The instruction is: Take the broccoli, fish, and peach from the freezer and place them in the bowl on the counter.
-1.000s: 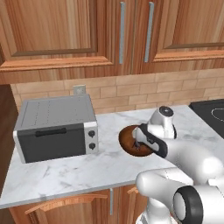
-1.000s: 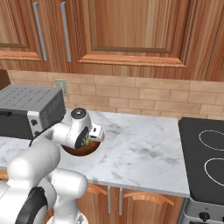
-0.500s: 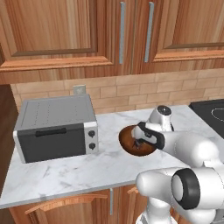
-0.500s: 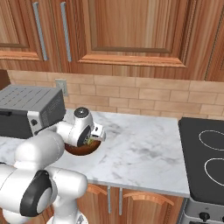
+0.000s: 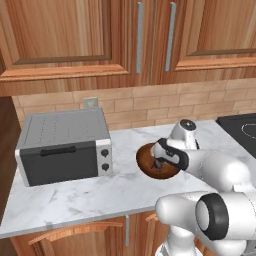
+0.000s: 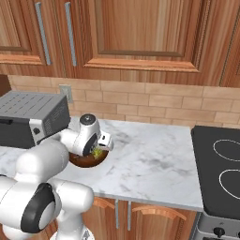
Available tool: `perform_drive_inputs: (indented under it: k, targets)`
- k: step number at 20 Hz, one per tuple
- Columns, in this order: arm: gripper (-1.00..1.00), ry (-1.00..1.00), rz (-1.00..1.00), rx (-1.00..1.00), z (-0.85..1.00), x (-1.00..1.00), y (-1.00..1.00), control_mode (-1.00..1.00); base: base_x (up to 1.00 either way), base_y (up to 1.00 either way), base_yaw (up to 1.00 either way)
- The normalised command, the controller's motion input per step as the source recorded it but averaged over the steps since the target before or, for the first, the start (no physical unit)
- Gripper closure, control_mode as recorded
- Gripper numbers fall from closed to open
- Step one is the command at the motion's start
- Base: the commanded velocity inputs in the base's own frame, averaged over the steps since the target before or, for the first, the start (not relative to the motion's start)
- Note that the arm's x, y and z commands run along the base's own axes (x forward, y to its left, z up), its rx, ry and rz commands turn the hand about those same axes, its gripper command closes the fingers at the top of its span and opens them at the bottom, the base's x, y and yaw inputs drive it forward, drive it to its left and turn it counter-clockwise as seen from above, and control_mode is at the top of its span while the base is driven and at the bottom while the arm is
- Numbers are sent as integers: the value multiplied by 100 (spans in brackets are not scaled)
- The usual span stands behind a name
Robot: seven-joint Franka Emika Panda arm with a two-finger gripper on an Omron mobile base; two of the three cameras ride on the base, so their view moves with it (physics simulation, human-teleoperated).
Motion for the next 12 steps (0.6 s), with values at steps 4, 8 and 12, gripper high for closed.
perform_drive_inputs:
  k: [4,8,12]
  targets:
    - [-100,-3,0,0,14,-44,0,-100,0,0,0]
    - [-100,-3,0,0,49,-59,0,-100,0,0,0]
    - [-100,-1,0,0,60,-62,1,-100,0,0,0]
